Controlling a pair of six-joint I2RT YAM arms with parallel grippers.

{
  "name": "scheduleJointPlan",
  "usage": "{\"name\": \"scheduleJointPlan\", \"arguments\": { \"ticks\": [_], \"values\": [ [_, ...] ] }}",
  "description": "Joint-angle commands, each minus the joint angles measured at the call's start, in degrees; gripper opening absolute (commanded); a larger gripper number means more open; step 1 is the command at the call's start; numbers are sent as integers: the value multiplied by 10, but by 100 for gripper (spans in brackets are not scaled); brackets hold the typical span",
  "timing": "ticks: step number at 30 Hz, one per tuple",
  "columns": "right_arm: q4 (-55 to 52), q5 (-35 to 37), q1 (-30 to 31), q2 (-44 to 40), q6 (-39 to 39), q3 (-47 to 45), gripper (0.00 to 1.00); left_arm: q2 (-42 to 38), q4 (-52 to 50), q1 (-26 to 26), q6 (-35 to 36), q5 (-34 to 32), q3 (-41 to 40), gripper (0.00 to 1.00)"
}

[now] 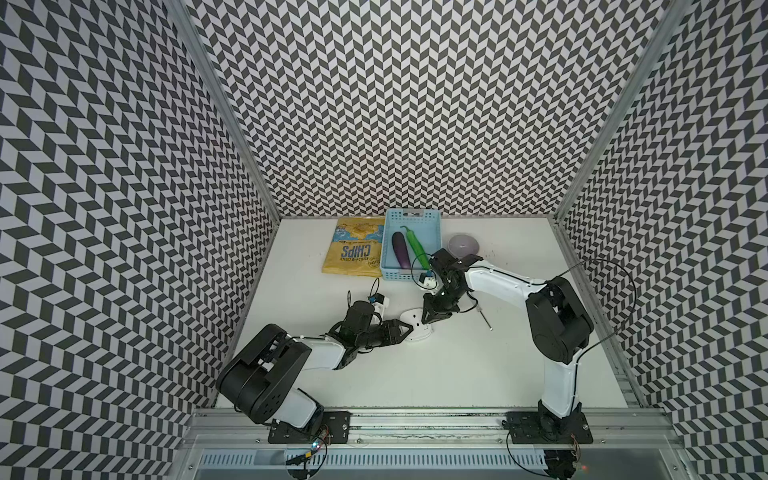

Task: Remove the battery from the alarm
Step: Install the cover on the alarm.

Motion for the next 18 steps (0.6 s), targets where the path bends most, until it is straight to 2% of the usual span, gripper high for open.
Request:
{"name": "scheduleJointPlan", "arguments": {
  "ticks": [1,8,18],
  "values": [
    [4,12,7,5,-9,13,31,-1,7,-7,3,5,16,57],
    [-40,60,1,-13,-17,34,43,-10,1,-6,4,-4,13,57],
    [-33,91,-11,21,-19,52,41,-17,-4,-4,5,-6,10,57]
  ]
}}
